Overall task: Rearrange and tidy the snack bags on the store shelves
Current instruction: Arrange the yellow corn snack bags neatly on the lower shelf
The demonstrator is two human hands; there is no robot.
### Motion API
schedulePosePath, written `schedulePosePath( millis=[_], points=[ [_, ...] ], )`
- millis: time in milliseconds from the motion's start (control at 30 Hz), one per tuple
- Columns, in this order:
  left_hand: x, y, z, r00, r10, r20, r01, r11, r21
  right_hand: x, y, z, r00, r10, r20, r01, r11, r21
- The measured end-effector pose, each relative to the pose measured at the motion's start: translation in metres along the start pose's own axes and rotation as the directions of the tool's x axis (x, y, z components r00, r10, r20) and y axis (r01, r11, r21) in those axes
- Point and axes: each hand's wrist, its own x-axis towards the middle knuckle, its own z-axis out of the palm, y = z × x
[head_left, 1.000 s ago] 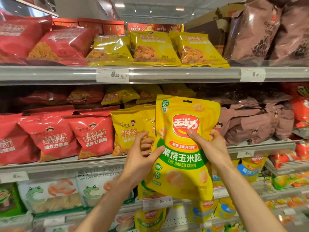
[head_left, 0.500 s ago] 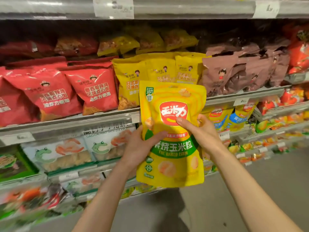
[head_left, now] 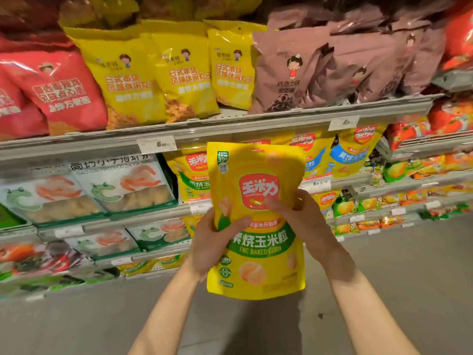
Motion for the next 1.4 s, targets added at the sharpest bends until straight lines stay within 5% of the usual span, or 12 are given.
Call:
schedulePosePath(
  millis=[367, 700, 1033, 1400],
  points=[
    [0.03, -0.052, 0.153, 0.993, -0.097, -0.065, 0.101, 0.992, 0.069, 0.034, 0.041, -0.152, 0.993, 0.12, 0.019, -0.12, 0.993, 0.0],
    [0.083, -0.088, 0.118, 0.987, -0.162, -0.013, 0.162, 0.983, 0.084, 0.075, 0.074, -0.117, 0.975, 0.211, -0.072, -0.213, 0.977, -0.018],
    [0.131, -0.186, 0.061, 0.965, -0.255, 0.057, 0.253, 0.967, 0.043, 0.11, 0.18, -0.066, 0.962, 0.263, -0.069, -0.264, 0.964, -0.004],
    [0.219, -0.39, 0.025, 0.998, -0.022, -0.056, 0.023, 0.999, 0.027, 0.196, 0.378, -0.025, 0.995, -0.018, -0.098, 0.011, 0.997, -0.071]
  ],
)
